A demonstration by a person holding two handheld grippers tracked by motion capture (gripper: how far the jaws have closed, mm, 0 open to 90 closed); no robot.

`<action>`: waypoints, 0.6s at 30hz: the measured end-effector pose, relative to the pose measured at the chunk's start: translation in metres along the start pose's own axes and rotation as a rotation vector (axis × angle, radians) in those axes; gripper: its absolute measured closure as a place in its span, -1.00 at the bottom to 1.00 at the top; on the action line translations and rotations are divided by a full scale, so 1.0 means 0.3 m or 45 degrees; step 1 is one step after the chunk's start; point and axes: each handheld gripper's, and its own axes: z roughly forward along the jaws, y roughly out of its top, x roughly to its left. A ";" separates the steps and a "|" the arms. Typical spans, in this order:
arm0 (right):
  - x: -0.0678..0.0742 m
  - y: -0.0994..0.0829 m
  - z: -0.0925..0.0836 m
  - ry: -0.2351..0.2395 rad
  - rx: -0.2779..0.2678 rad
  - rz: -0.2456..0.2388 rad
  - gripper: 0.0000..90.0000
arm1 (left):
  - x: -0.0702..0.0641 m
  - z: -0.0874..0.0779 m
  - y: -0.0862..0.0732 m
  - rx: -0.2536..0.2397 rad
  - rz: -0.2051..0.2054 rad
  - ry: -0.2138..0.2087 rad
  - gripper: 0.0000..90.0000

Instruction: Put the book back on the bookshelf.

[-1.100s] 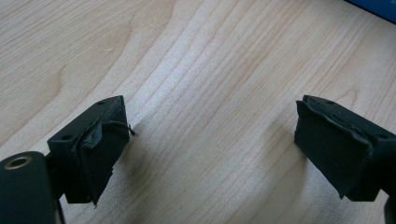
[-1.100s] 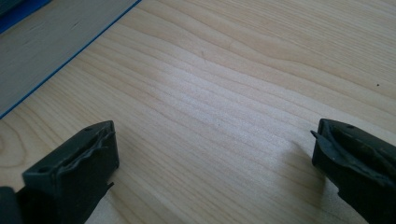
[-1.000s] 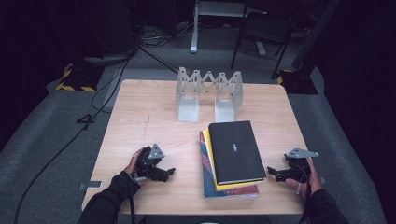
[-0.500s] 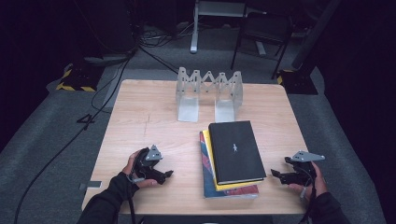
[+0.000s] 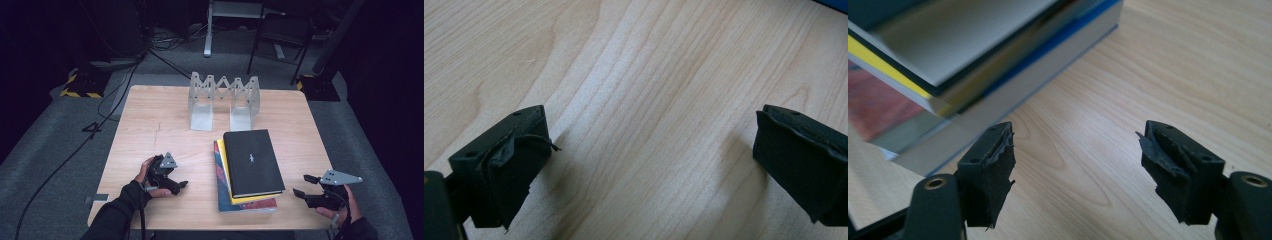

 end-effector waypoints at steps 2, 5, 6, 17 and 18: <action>0.013 0.020 -0.016 0.017 -0.030 -0.014 -0.34 | 0.000 0.000 0.000 0.000 0.000 0.001 -0.95; 0.035 0.049 -0.036 0.044 -0.070 -0.046 -0.35 | -0.001 0.000 0.000 0.000 -0.002 0.002 -0.95; 0.041 0.057 -0.040 0.050 -0.075 -0.055 -0.35 | 0.000 0.000 0.000 0.001 0.002 0.003 -0.95; 0.106 0.124 -0.051 0.131 -0.111 -0.135 -0.34 | -0.003 0.000 0.000 0.000 -0.005 0.009 -0.95; 0.113 0.130 -0.048 0.137 -0.104 -0.142 -0.34 | -0.004 0.000 0.000 -0.002 -0.006 0.010 -0.95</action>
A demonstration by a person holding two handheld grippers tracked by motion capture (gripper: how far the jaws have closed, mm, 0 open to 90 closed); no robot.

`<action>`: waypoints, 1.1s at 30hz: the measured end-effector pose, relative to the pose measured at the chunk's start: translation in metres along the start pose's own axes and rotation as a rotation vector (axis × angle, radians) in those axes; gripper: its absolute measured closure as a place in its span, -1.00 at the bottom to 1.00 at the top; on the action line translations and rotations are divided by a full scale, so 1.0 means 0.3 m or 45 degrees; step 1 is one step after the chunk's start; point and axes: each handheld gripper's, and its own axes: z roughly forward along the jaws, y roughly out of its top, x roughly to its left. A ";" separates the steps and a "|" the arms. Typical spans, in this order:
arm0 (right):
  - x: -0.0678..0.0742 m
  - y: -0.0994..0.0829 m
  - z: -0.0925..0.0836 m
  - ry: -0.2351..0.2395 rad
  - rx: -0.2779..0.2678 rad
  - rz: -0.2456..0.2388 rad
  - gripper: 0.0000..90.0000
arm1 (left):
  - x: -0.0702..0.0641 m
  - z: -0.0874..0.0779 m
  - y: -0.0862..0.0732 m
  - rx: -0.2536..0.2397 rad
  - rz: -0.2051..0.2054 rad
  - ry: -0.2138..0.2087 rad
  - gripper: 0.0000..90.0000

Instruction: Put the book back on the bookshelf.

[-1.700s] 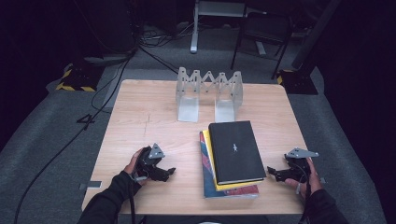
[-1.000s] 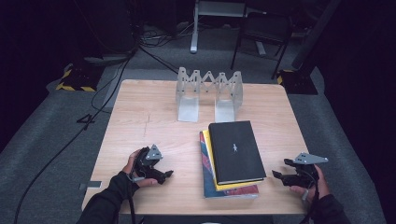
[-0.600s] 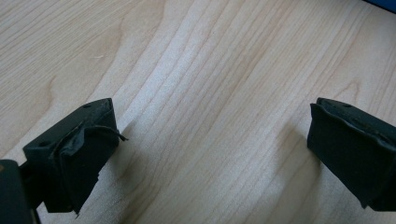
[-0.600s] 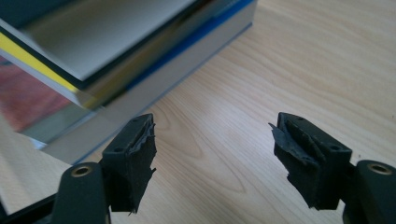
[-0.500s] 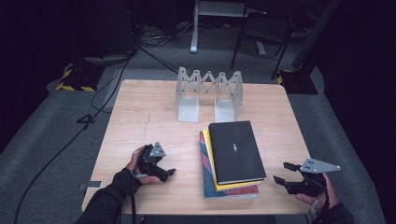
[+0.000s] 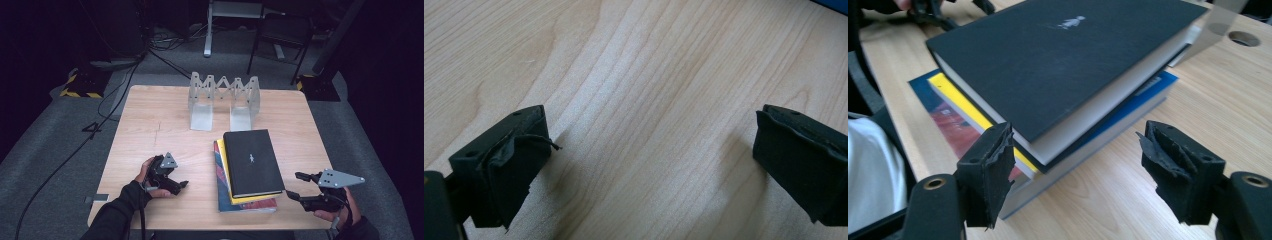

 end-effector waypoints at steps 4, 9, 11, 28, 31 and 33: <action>0.019 0.026 0.023 0.029 0.008 -0.018 -0.34 | -0.002 0.000 0.001 0.001 -0.003 -0.001 -0.95; 0.015 0.050 0.067 0.020 0.036 0.004 -0.35 | -0.003 0.001 0.001 0.000 -0.011 0.001 -0.95; 0.013 0.051 0.074 0.026 0.040 0.008 -0.39 | -0.003 0.001 0.001 0.001 -0.007 0.001 -0.95; -0.001 0.065 0.155 0.160 0.100 0.077 -0.64 | -0.028 0.006 0.020 0.014 -0.015 0.009 -0.85; 0.002 0.067 0.164 0.164 0.103 0.083 -0.68 | -0.034 0.007 0.026 0.017 -0.010 0.007 -0.78; -0.001 0.067 0.166 0.171 0.092 0.098 -0.69 | -0.034 0.005 0.029 0.009 -0.002 0.001 -0.69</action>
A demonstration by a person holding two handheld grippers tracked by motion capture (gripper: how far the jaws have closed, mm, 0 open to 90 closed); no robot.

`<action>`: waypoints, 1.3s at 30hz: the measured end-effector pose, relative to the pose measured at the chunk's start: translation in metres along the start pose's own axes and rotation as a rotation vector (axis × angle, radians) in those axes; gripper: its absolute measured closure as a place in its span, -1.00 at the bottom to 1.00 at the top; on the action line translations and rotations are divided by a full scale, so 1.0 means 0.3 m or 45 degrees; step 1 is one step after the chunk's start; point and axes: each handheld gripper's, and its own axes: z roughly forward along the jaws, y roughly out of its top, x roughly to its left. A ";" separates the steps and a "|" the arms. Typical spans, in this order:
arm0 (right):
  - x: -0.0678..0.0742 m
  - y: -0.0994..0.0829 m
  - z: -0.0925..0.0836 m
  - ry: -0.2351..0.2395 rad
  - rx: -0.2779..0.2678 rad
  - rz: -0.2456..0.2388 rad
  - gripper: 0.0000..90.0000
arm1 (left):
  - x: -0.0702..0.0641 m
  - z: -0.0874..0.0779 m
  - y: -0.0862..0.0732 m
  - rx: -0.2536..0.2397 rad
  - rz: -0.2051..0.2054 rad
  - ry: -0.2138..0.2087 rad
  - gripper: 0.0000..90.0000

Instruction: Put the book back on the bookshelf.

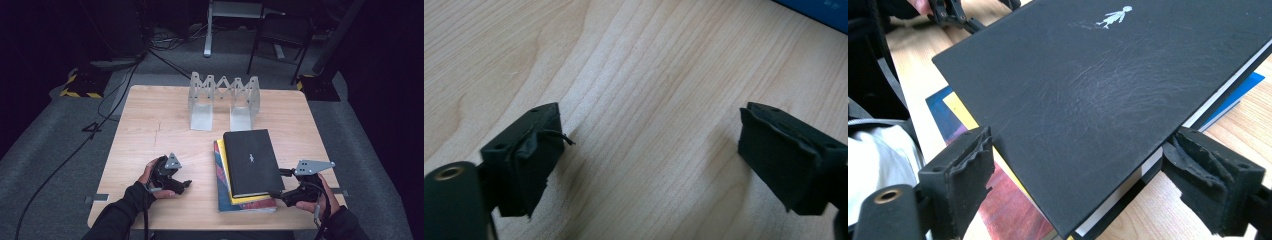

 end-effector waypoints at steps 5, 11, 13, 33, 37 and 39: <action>0.000 0.002 0.002 0.000 -0.012 0.012 -0.70 | -0.005 0.003 0.011 0.005 0.015 0.015 -0.63; -0.002 0.009 0.012 0.007 -0.015 0.015 -0.72 | -0.004 0.003 0.070 -0.047 0.042 0.005 -0.55; -0.002 0.014 0.019 0.005 -0.013 0.014 -0.72 | -0.004 0.008 0.092 -0.053 0.053 -0.020 -0.54; 0.009 0.050 -0.021 -0.047 -0.024 -0.005 -0.51 | -0.047 0.092 0.284 -0.157 0.155 -0.075 -0.42; -0.008 0.070 -0.002 -0.078 -0.013 0.024 -0.50 | -0.050 0.098 0.298 -0.167 0.145 -0.078 -0.42; -0.034 0.082 0.029 -0.064 0.012 0.057 -0.57 | -0.049 0.098 0.303 -0.170 0.148 -0.075 -0.42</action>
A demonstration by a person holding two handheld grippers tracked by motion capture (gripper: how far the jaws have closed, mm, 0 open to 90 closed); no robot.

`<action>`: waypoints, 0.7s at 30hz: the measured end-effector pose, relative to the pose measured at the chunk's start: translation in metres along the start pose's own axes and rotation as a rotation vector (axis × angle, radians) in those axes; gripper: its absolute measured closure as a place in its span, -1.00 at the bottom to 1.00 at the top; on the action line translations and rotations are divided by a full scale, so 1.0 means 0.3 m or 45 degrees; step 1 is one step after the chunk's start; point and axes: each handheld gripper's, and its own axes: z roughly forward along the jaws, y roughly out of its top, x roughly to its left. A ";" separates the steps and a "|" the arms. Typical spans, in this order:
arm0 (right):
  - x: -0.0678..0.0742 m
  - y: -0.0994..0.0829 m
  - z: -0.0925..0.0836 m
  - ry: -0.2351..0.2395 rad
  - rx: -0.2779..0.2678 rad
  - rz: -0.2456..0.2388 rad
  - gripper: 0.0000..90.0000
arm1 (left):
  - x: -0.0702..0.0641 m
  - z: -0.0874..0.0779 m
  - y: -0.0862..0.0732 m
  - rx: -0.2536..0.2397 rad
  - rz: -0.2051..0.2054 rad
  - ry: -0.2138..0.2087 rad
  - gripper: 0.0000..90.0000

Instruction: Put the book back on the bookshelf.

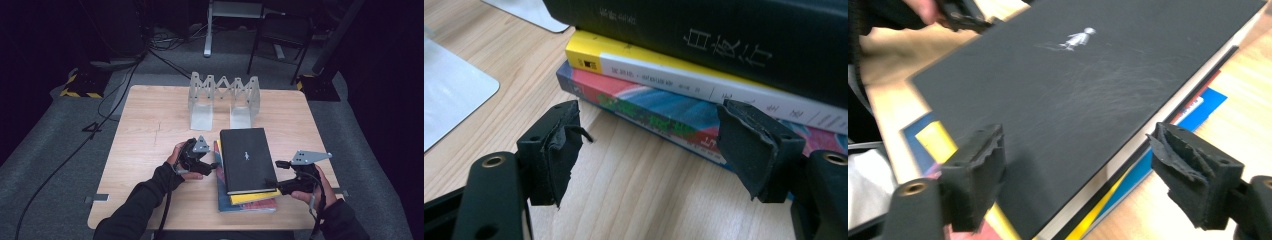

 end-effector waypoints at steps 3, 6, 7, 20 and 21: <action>-0.031 0.018 0.036 0.048 0.015 0.026 -0.73 | 0.007 0.001 0.005 -0.010 0.002 0.015 -0.43; -0.042 0.030 0.058 0.065 0.034 0.042 -0.80 | 0.017 0.008 0.004 -0.010 0.001 0.013 -0.46; -0.044 0.036 0.069 0.067 0.038 0.038 -0.84 | 0.018 0.009 0.003 -0.009 0.001 0.015 -0.44; -0.031 0.061 0.104 0.047 0.045 0.007 -0.91 | 0.040 0.013 -0.016 0.010 -0.022 0.028 -0.33; -0.029 0.061 0.105 0.048 0.041 0.004 -0.91 | 0.043 0.011 -0.017 0.005 -0.022 0.025 -0.30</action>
